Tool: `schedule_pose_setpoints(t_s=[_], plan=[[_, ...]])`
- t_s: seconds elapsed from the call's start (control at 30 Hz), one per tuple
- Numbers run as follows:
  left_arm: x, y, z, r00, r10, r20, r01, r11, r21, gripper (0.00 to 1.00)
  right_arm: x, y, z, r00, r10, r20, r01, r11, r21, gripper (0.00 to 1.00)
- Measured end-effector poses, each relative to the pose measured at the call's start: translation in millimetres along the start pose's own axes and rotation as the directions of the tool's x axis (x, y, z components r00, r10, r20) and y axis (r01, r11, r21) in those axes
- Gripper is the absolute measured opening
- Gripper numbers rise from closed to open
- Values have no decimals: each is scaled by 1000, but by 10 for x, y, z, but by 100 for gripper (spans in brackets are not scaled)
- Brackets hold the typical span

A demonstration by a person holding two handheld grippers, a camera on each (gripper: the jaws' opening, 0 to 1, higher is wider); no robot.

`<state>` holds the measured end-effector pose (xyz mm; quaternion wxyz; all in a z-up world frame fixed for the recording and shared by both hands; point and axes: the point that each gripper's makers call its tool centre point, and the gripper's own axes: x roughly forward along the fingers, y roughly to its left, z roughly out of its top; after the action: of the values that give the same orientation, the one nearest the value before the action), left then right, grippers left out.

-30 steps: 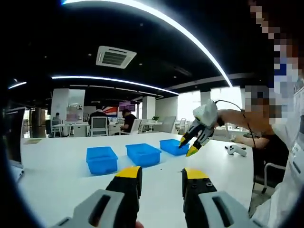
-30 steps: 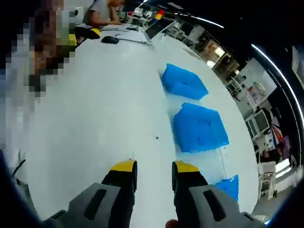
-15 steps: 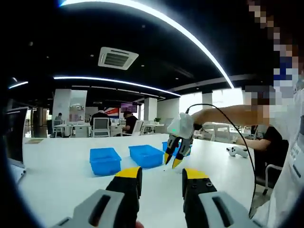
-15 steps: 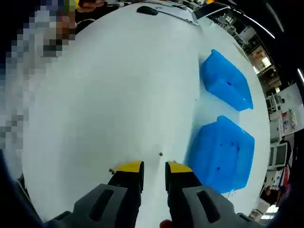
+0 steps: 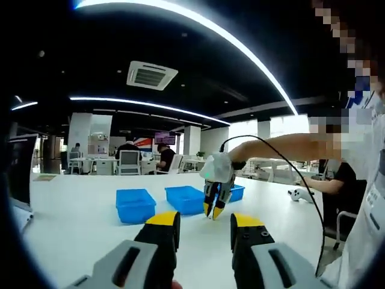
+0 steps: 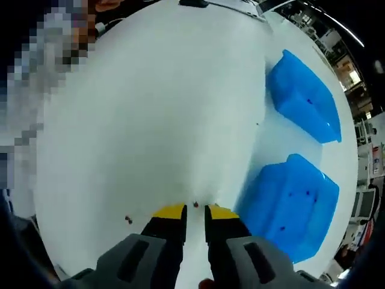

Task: Pick up the resistors one by one and place each resistor into its matching bin, sorting the parts by color and model until every resistor is separated into the correct bin for its type

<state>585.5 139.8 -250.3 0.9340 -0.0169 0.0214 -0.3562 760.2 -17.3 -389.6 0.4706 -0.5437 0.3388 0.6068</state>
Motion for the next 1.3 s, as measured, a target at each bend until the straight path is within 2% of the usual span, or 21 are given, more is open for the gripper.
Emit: schedule_pose_setpoints(t_s=[0.13,0.27,0.33,0.43,0.47,0.6,0.8,0.83,0.87,1.03,1.13,1.2,1.3], plan=[[-7,-1,6,1000,1,1,-1,1000,2,35,15,20,15,999,38,-26,-39,999,-23,12],[1,-5,-14,1000,1,-3,-1,1000,2,35,30,12,28,995,70,-70,-76,993,-87,12],[6,-15,-17,1000,-2,-3,2,1000,3,35,32,-2,28,993,88,-79,-94,993,-72,12],[1,-23,-25,1000,-4,-6,4,1000,7,35,39,-26,36,992,94,-84,-91,995,39,8],[-8,-10,-16,1000,-2,-4,2,1000,7,35,45,-39,41,993,94,-74,-92,995,31,5],[-25,13,4,1000,4,2,-4,1000,4,35,29,-16,46,994,88,-64,-87,996,23,4],[-25,-20,18,1000,-7,3,7,1000,9,35,9,-27,49,998,39,-44,-38,999,35,4],[-28,-23,23,1000,-7,4,7,1000,9,35,-2,-17,58,999,32,-36,-31,999,27,4],[-32,-24,29,1000,-7,4,7,1000,11,35,-35,-39,118,1000,5,4,-5,1000,16,4],[-36,-45,66,1000,-9,12,9,1000,13,35,-405,-54,116,993,-90,79,85,994,64,4],[-26,-74,73,1000,-17,13,16,1000,14,35,-647,-30,51,978,-172,119,162,983,86,4],[-20,-86,75,1000,-19,13,19,1000,16,35,-813,-1,30,956,-246,161,231,967,110,4],[-14,-105,85,1000,-22,14,22,1000,18,35,-1073,69,30,904,-349,248,312,934,176,5]])
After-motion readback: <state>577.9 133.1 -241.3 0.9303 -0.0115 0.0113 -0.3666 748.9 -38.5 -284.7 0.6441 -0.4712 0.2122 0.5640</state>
